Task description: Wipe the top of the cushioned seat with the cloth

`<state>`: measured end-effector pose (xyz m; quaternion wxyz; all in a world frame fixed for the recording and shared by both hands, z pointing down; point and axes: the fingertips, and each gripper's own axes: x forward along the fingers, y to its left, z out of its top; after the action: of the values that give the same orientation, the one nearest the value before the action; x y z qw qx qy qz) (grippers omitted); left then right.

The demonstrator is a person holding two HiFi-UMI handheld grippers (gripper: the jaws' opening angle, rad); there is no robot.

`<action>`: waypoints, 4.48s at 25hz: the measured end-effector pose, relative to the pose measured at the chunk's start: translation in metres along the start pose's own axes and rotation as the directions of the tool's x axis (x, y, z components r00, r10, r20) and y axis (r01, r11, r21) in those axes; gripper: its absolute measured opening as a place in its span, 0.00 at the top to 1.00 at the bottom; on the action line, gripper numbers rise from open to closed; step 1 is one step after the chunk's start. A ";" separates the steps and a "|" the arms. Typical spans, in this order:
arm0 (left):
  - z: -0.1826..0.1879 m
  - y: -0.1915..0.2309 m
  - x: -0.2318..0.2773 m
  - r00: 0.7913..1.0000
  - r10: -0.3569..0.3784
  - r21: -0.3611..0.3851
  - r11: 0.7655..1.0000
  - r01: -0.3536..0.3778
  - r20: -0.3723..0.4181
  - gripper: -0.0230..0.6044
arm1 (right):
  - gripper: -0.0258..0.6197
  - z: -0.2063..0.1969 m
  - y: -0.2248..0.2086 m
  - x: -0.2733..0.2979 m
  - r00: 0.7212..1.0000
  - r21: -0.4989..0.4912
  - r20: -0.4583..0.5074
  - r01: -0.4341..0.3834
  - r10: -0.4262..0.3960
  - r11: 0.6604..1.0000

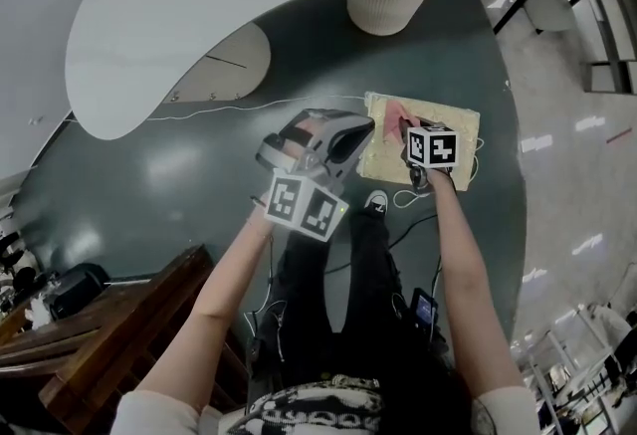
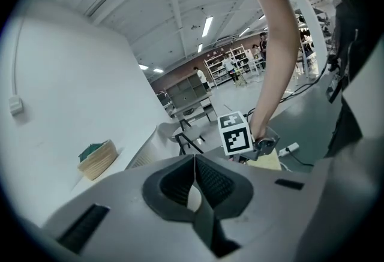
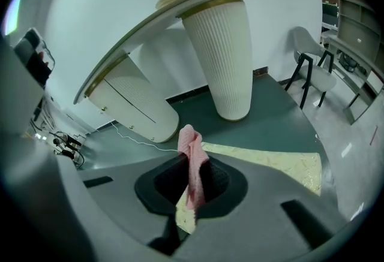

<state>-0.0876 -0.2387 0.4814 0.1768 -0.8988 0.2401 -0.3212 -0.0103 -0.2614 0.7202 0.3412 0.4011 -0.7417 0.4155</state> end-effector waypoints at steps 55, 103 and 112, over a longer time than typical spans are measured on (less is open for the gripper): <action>-0.007 -0.066 0.080 0.993 -0.114 -0.014 0.993 0.114 -0.015 0.95 | 0.94 -0.069 -0.188 -0.051 0.972 0.067 0.039 0.228 -0.231 0.971; -0.043 -0.097 0.071 0.987 -0.145 -0.063 0.988 0.141 -0.063 0.95 | 0.94 -0.131 -0.147 0.012 0.978 0.033 -0.100 0.186 -0.181 0.982; -0.020 -0.115 0.099 0.979 -0.195 -0.027 0.981 0.194 -0.051 0.95 | 0.94 -0.155 -0.230 -0.033 0.953 0.102 -0.100 0.296 -0.286 0.950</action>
<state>0.0029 -0.2009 0.5989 0.1279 -0.9110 0.1591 -0.3583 0.2335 -0.1903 0.8364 0.4060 0.5072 -0.6341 0.4194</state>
